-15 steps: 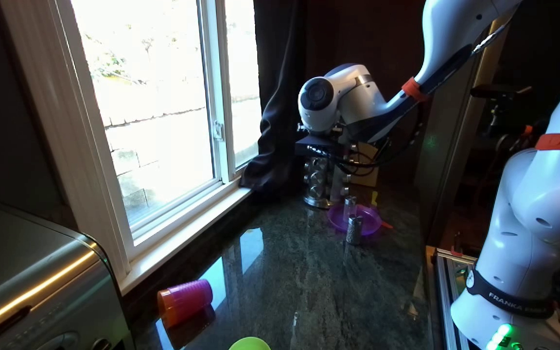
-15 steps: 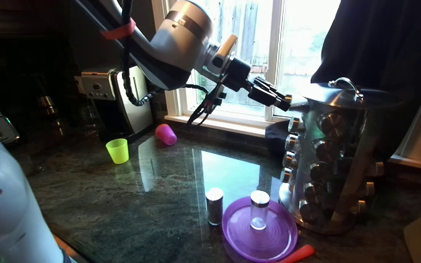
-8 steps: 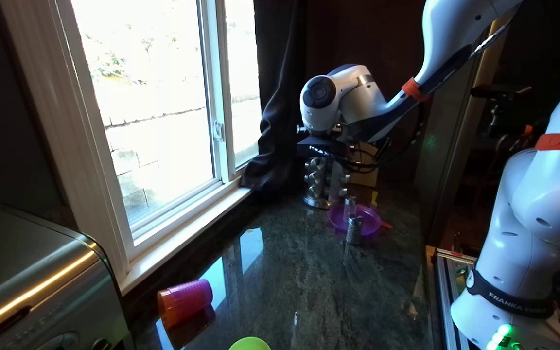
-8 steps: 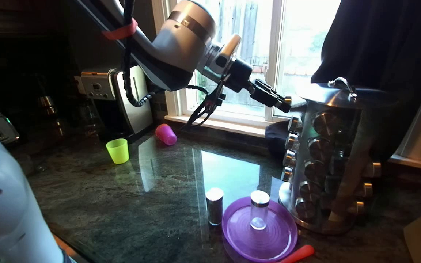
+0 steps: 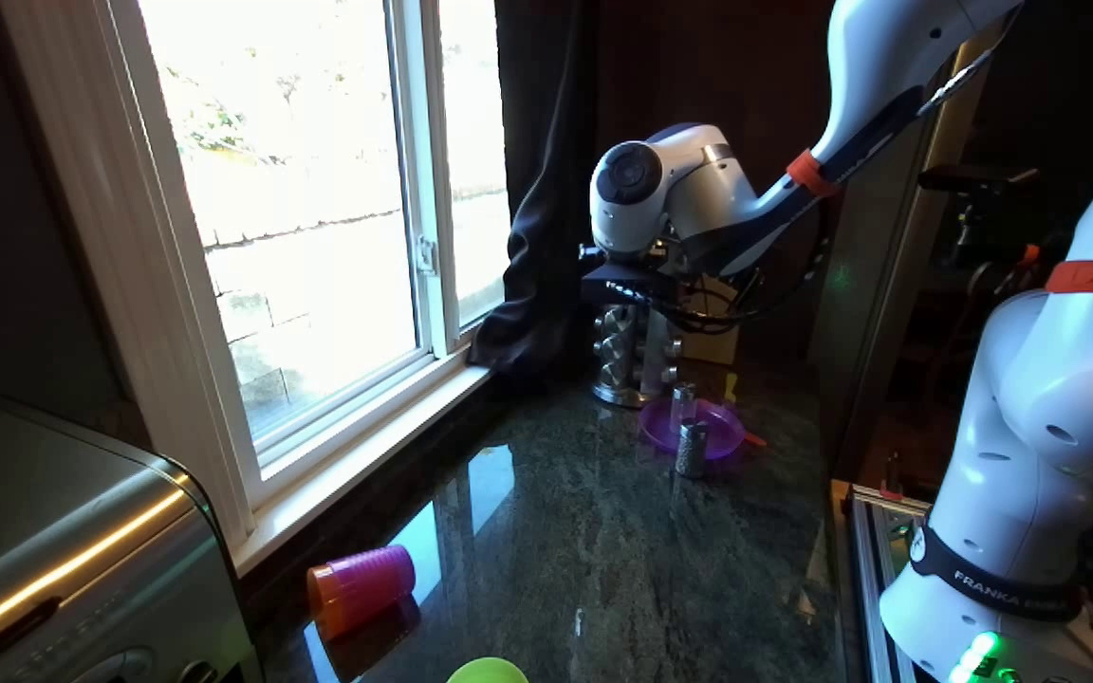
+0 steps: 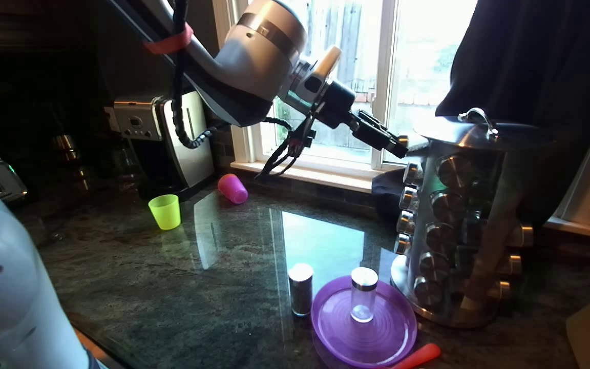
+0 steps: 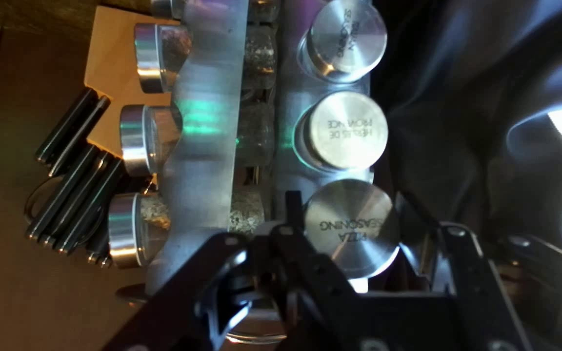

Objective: Pick up a jar from the silver object and put it on the table

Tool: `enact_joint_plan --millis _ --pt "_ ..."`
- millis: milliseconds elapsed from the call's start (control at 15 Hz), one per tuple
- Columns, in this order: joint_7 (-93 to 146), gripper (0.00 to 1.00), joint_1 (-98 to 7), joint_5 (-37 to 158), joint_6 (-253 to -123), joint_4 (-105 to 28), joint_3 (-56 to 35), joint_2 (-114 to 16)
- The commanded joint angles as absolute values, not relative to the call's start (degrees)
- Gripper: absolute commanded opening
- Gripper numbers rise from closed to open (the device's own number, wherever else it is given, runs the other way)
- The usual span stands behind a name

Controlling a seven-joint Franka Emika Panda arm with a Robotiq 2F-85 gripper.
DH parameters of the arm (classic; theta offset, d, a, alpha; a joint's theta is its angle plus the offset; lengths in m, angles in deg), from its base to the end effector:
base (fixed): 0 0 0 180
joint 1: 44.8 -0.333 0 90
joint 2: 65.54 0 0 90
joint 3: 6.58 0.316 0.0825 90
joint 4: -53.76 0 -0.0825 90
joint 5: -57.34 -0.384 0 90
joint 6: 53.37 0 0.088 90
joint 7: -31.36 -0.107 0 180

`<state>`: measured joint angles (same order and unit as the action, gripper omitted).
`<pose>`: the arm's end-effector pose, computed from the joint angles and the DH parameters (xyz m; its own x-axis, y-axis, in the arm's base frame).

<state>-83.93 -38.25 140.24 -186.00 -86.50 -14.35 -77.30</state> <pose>0.4548 -0.1361 0.3960 0.1796 -0.4812 0.8580 -0.9422 -0.3350 0.0093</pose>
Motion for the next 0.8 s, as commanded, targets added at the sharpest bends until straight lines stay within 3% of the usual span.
enact_joint_plan --millis 0,733 --pt "-81.1 0.25 -38.8 138.2 -191.6 -87.4 -15.0 -79.0" --pt "-71.8 0.25 -38.5 130.2 -195.8 -89.8 -15.0 -82.6"
